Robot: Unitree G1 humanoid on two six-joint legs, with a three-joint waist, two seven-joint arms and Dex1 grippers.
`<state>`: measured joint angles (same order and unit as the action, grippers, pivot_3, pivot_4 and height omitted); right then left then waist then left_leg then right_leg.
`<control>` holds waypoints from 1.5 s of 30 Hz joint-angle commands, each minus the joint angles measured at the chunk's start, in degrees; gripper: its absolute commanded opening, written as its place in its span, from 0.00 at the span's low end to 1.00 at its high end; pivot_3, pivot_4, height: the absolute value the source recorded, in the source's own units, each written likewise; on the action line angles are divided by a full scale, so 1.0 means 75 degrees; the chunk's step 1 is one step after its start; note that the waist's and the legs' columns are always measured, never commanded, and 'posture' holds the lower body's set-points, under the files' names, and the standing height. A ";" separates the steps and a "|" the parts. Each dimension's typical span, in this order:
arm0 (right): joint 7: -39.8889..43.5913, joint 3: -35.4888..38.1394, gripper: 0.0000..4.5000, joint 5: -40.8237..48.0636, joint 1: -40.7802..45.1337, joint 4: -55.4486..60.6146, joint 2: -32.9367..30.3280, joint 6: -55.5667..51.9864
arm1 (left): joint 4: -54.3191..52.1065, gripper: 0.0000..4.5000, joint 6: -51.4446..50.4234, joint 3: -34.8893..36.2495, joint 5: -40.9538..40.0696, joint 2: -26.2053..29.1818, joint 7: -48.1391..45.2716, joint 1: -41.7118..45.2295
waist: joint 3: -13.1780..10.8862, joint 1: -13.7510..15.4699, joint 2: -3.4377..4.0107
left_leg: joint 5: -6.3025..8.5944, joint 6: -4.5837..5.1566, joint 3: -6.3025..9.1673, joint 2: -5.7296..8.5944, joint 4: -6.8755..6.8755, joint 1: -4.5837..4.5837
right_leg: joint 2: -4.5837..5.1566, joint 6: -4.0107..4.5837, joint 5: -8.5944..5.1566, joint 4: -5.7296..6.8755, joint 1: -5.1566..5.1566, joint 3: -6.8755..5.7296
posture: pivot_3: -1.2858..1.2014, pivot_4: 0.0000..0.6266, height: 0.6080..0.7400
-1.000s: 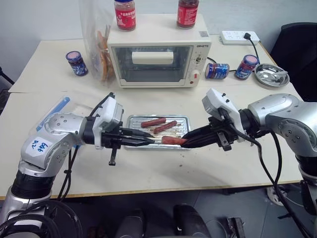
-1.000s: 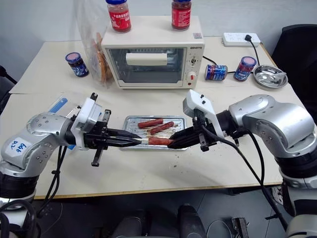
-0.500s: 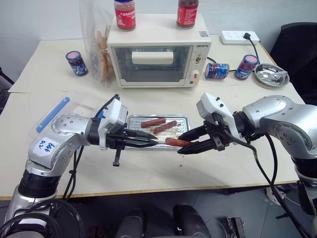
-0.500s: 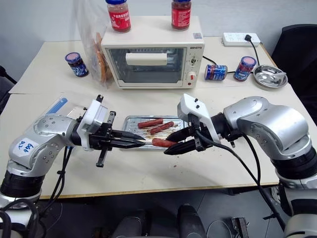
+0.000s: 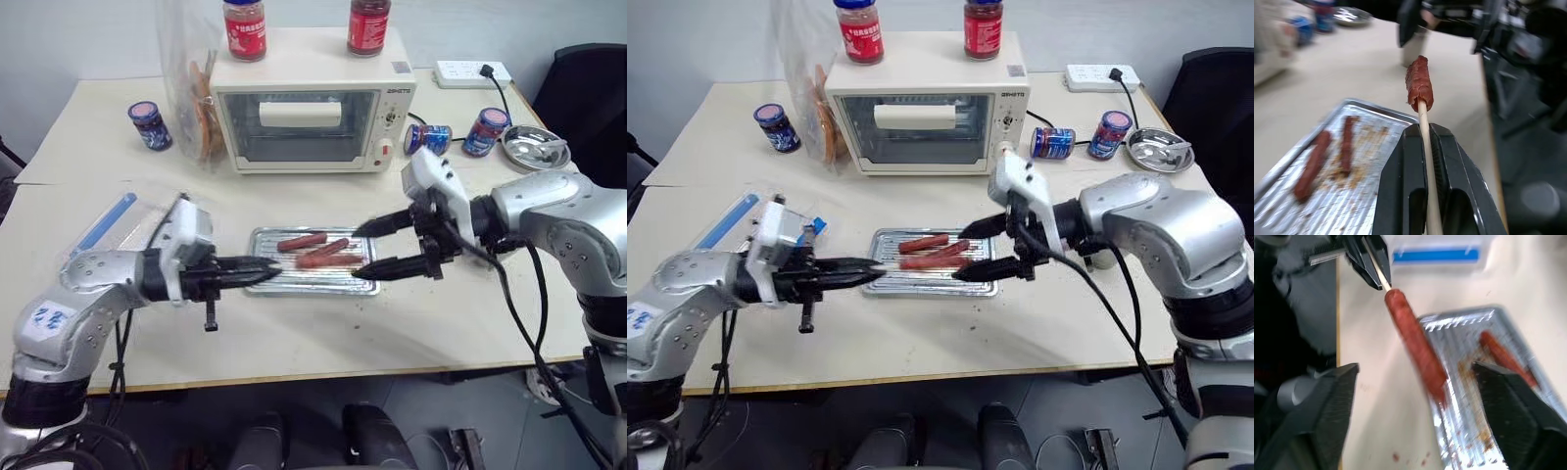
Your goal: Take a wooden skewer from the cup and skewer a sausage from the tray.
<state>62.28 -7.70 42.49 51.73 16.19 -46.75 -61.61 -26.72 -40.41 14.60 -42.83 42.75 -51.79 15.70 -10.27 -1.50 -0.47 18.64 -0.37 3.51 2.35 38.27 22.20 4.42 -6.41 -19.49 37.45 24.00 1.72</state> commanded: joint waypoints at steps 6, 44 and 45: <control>-0.0503 0.0382 0.99 -0.0061 0.0543 -0.0330 0.0763 0.0389 | -0.1696 0.00 -0.0529 0.2757 -0.1295 -0.0781 0.2333 -0.2145 | 0.0002 0.0001 -0.0004 | 0.0000 0.0000 0.0000 0.0002 0.0003 0.0002 | 0.0004 0.0000 0.0000 0.0000 0.0000 0.0001 | 0.52 0.24 1.00; -0.0923 0.0736 1.00 0.0375 -0.0160 0.0187 0.0824 0.0262 | 0.0341 0.42 -0.0001 0.6054 -0.1227 -0.0124 0.2147 -0.4678 | 0.0008 -0.0038 -0.0015 | 0.0003 -0.0003 -0.0032 -0.0004 -0.0022 0.0027 | 0.0008 0.0010 -0.0004 0.0010 0.0058 0.0016 | 0.52 0.24 1.00; -0.0848 0.0709 1.00 0.0378 -0.0190 0.0184 0.0781 0.0285 | 0.0283 0.42 -0.0100 0.6423 -0.1380 -0.0094 0.1988 -0.5023 | 0.0008 -0.0019 -0.0014 | 0.0003 -0.0002 -0.0032 -0.0004 -0.0020 0.0026 | 0.0009 0.0011 -0.0004 0.0008 0.0055 0.0017 | 0.52 0.24 1.00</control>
<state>54.74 -3.77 44.42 50.30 15.83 -40.22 -60.18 -22.28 -40.09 57.23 -50.06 41.33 -34.78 -19.76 -10.21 -1.65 -0.58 18.66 -0.38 3.26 2.33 38.13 22.37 4.50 -6.31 -19.53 37.52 24.40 1.85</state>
